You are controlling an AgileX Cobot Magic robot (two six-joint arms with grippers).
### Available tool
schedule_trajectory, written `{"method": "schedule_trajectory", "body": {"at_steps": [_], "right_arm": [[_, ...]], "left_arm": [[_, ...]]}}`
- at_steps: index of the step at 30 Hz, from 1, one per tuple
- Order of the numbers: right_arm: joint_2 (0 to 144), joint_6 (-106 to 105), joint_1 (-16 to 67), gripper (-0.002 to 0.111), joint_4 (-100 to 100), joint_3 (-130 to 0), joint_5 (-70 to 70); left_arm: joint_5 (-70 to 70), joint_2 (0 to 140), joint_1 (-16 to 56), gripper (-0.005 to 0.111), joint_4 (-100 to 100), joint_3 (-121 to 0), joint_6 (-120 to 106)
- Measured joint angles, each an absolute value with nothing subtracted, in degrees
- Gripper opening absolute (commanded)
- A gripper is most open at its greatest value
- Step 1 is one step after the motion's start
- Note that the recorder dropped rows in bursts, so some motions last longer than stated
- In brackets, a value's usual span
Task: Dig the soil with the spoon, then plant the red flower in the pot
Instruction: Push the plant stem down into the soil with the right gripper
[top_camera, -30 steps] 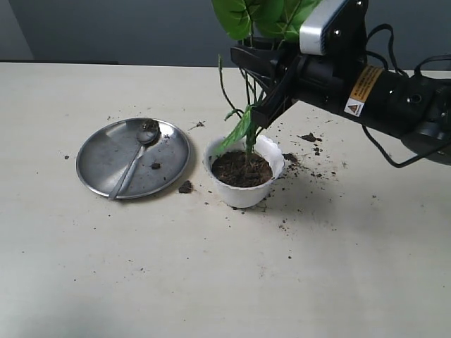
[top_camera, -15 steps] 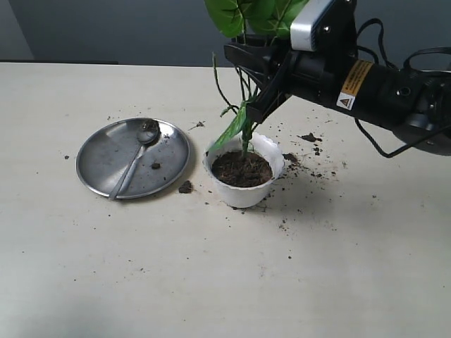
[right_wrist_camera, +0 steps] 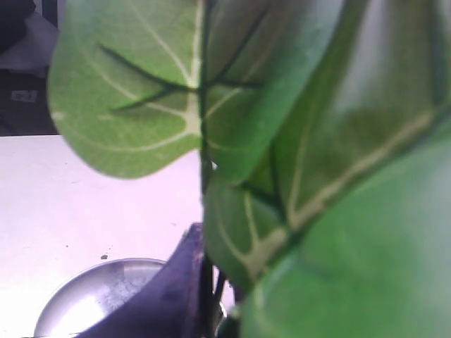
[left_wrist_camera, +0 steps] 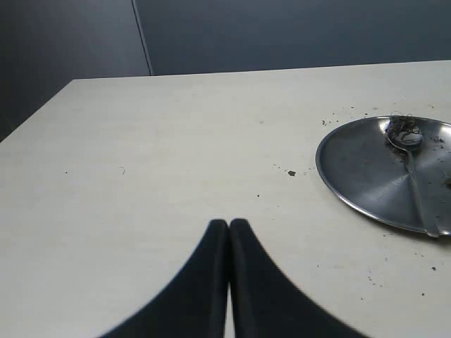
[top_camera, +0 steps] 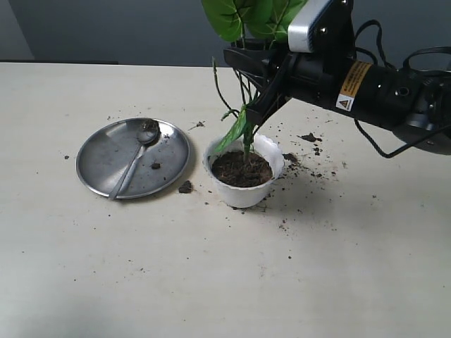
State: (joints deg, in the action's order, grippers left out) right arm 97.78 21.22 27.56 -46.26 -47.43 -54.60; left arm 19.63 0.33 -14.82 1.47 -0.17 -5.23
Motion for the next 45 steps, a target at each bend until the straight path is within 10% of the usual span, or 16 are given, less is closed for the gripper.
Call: {"method": "schedule_trajectory", "body": {"at_steps": [45], "right_arm": [[103.15,24.99,27.56,-0.001,-49.8,-47.89,-58.58]], "left_arm": [[19.63,0.33,-14.82,0.0,1.47,-0.17,-5.23]]}}
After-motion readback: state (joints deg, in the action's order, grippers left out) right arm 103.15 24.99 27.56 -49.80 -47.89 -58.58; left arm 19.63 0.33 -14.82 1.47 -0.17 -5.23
